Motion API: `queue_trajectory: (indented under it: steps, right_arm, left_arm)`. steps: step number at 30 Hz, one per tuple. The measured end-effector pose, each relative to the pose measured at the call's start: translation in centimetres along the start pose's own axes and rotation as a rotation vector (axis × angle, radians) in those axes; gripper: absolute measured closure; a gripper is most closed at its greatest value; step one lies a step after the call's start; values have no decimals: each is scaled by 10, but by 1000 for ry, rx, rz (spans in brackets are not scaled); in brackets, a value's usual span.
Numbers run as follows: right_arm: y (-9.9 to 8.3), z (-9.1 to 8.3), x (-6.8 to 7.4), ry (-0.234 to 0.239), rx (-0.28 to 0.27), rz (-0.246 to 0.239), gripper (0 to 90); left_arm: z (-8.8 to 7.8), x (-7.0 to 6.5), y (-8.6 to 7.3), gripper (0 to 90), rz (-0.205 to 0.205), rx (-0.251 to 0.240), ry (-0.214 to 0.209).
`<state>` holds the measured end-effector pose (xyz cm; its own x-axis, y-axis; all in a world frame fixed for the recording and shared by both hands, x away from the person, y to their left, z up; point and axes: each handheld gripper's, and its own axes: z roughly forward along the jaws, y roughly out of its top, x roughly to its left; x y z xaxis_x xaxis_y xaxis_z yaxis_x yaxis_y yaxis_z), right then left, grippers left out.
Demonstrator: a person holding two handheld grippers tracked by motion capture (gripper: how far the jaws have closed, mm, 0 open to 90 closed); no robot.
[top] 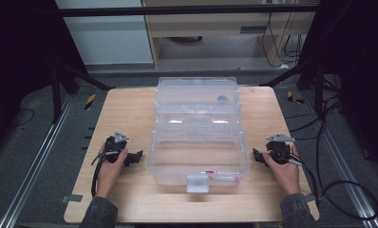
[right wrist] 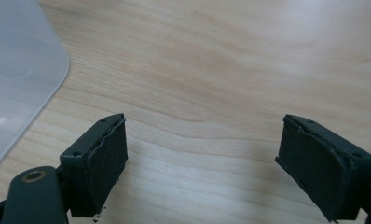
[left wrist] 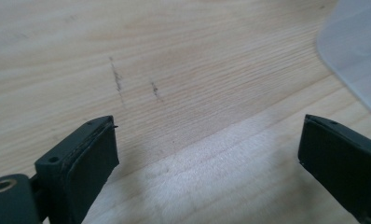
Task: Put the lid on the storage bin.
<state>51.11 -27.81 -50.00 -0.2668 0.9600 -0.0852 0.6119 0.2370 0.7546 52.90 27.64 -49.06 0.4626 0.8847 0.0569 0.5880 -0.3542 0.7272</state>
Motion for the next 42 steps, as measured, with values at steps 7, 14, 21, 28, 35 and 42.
queue_trajectory:
  steps: [7,14,21,28,35,42]
  right_arm:
    - [37,-85,17,-122,-131,-250,175]
    - [102,-129,34,-58,-124,-441,173]
    - [158,-137,47,53,-49,-558,141]
    - [215,-138,60,204,-6,-704,424]
    - [235,-108,80,285,85,-824,574]
    - [239,-69,95,334,164,-876,630]
  left_arm:
    - [-49,-4,15,42,84,-125,-33]
    - [-107,-23,52,39,249,-156,-134]
    - [-127,-43,81,37,349,-150,-199]
    - [-122,-89,97,76,505,-70,-326]
    - [-107,-115,103,94,574,-28,-413]
    - [-90,-118,100,98,609,60,-462]
